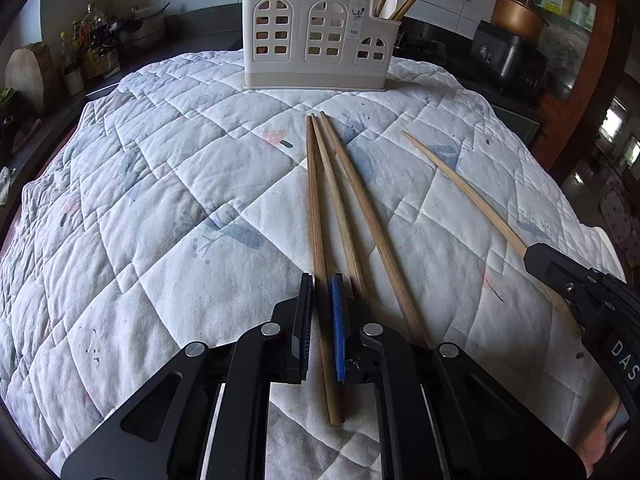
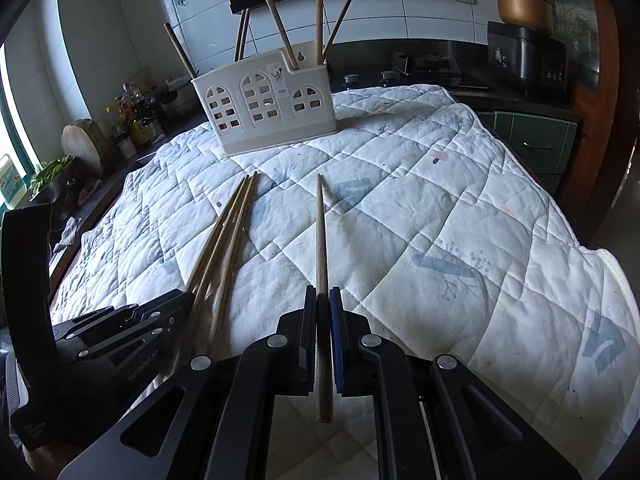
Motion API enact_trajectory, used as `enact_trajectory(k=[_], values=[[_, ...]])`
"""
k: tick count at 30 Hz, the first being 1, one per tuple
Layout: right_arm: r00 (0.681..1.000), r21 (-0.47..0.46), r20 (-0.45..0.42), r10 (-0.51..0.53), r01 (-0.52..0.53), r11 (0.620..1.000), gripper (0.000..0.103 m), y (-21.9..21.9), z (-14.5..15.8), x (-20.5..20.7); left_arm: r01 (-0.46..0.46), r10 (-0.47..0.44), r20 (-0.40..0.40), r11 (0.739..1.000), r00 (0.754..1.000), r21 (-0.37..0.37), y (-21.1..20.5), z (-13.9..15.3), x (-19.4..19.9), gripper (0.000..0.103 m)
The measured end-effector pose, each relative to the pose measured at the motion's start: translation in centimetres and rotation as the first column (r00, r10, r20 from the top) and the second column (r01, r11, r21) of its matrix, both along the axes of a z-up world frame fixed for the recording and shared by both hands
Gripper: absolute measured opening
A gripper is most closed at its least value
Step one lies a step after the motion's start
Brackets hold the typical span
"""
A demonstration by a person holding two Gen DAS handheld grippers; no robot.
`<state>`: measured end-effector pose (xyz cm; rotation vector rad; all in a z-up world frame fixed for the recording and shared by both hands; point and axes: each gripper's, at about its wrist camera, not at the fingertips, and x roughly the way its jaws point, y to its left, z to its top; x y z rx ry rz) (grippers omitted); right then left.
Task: Organize utensils
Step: 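Lift both chopsticks and carry them over the utensil holder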
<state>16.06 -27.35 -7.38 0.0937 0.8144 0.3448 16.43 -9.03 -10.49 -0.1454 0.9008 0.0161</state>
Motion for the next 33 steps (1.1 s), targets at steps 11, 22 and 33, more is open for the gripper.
enact_trajectory(k=[11,22,33], values=[[0.994,-0.036,0.105,0.011,-0.008,0.999,0.007,0.6,3.3,-0.8,0.081,-0.072,0.151,0.995,0.986,-0.056,3.4,4.1,-1.8,0.006],[0.98,-0.052,0.192,0.056,-0.047,0.998,0.007,1.5,8.9,2.7,0.183,-0.155,0.281,0.98,0.947,-0.077,5.3,9.2,-0.8,0.006],[0.971,-0.072,0.22,0.098,-0.084,0.994,0.007,2.9,11.6,4.6,0.206,-0.198,0.208,0.978,0.958,-0.016,7.3,10.4,1.2,0.006]])
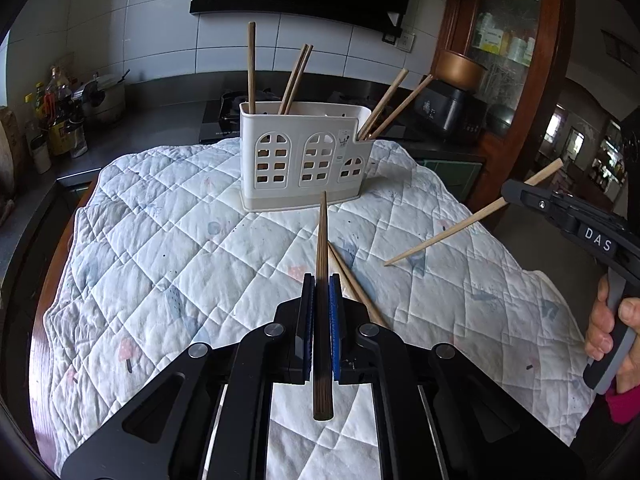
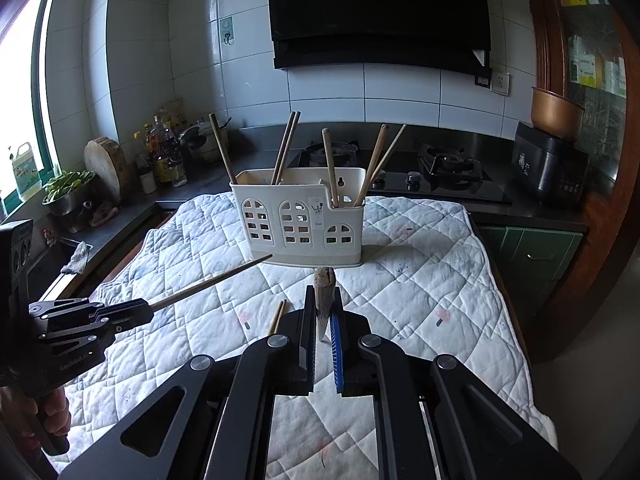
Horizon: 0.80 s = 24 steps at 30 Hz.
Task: Organize utensils
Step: 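Lift both chopsticks and carry them over the utensil holder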
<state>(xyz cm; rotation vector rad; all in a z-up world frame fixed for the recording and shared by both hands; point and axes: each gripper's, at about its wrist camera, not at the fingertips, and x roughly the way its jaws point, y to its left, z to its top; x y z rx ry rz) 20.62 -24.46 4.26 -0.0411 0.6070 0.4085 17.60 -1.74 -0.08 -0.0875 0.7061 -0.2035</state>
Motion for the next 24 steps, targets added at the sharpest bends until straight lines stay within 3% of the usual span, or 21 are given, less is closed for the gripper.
enact_trajectory(k=[5,12,15,19,24], values=[[1.0,-0.038,0.002,0.021,-0.021,0.999,0.007,0.8,0.8,1.1,0.028,-0.028,-0.035,1.0,0.999,0.014,0.8,1.0,1.2,0.006],[1.0,-0.027,0.0,0.03,-0.03,0.999,0.007,0.3,4.9,5.1,0.037,-0.04,0.036,0.996,0.999,0.078,1.8,6.4,2.7,0.006],[1.0,-0.018,0.012,0.02,-0.02,1.0,0.007,0.1,7.5,7.2,0.06,-0.062,0.015,0.995,0.998,0.083,2.1,8.7,4.3,0.006],[0.999,-0.022,0.05,0.003,-0.001,1.0,0.007,-0.1,10.7,9.6,0.061,-0.062,-0.003,0.982,0.998,0.178,2.3,11.4,6.6,0.006],[0.998,-0.015,0.055,-0.008,0.009,1.0,0.007,0.2,12.5,12.7,0.084,-0.068,-0.085,0.975,0.994,0.206,3.0,12.7,9.9,0.006]])
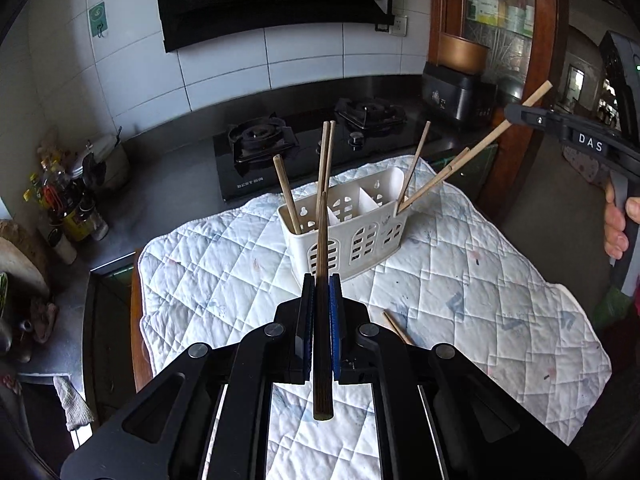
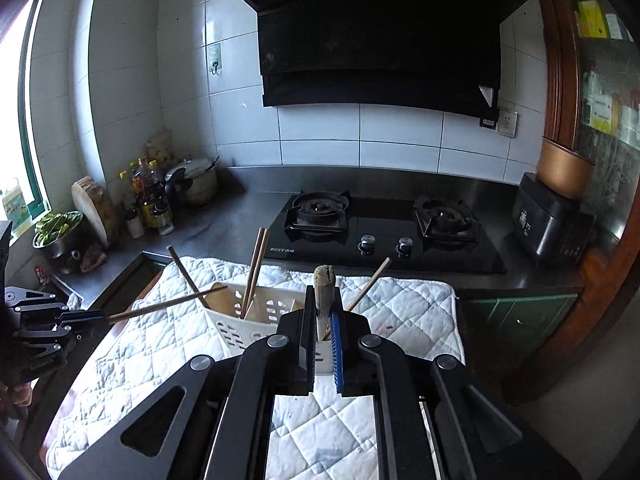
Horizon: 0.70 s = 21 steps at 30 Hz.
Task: Organize utensils
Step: 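Lift both chopsticks and carry them over the utensil holder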
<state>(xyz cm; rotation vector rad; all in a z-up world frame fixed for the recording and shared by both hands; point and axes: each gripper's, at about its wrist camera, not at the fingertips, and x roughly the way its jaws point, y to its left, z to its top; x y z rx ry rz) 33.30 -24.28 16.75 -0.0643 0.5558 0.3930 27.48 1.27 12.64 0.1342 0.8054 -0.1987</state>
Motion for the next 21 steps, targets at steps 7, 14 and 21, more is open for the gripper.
enact_trajectory(k=[7,14,21], values=[[1.0,-0.027,-0.027,0.009,-0.01,1.0,0.007,1.5,-0.4,3.2,0.046,-0.038,-0.129,0.997,0.991,0.058,-0.6,0.0,2.8,0.006],[0.999,-0.054,-0.048,0.007,-0.01,0.998,0.007,3.1,-1.0,5.1,0.06,-0.042,-0.206,0.995,0.978,0.08,-1.2,1.2,5.6,0.006],[0.998,-0.068,-0.055,-0.009,0.006,0.998,0.007,3.6,-1.4,6.6,0.044,-0.02,-0.213,0.993,0.977,0.108,-2.1,1.7,8.4,0.006]])
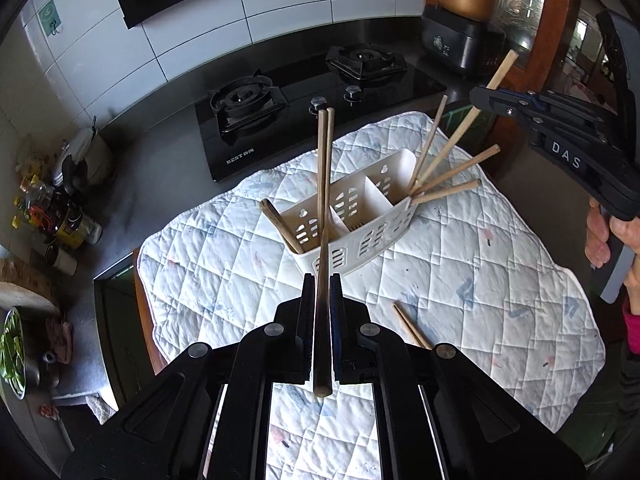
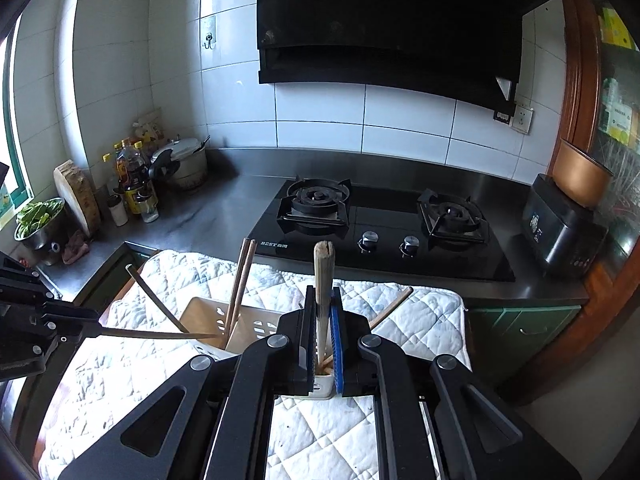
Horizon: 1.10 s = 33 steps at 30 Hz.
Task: Organize utensils
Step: 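Lift both chopsticks and carry them over the utensil holder, then open both tools to drop the chopsticks into the holder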
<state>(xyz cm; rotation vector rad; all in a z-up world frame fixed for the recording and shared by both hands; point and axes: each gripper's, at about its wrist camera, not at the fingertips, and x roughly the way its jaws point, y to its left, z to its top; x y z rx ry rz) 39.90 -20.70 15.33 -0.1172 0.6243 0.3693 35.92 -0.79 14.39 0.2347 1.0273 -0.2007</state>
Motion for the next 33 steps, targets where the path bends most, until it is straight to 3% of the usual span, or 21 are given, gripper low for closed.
enact_trajectory(k=[10,21,33], values=[[1.0,-0.021,-0.026,-0.009,0.009,1.0,0.007,0.4,-1.6,1.4,-0.043,0.045,0.036,0.997,0.998,-0.064,-0.1,-0.4,1.9,0.008],[1.0,-0.019,-0.01,-0.012,0.012,1.0,0.012,0.5,-1.8,0.7,-0.062,0.068,0.066,0.993,0.995,-0.099,2.2,-1.0,-0.4,0.009],[0.992,-0.018,0.123,-0.011,0.013,1.0,0.024,-0.7,0.1,-6.7,-0.051,0.067,0.096,0.986,0.993,-0.16,5.4,-4.5,-5.4,0.009]])
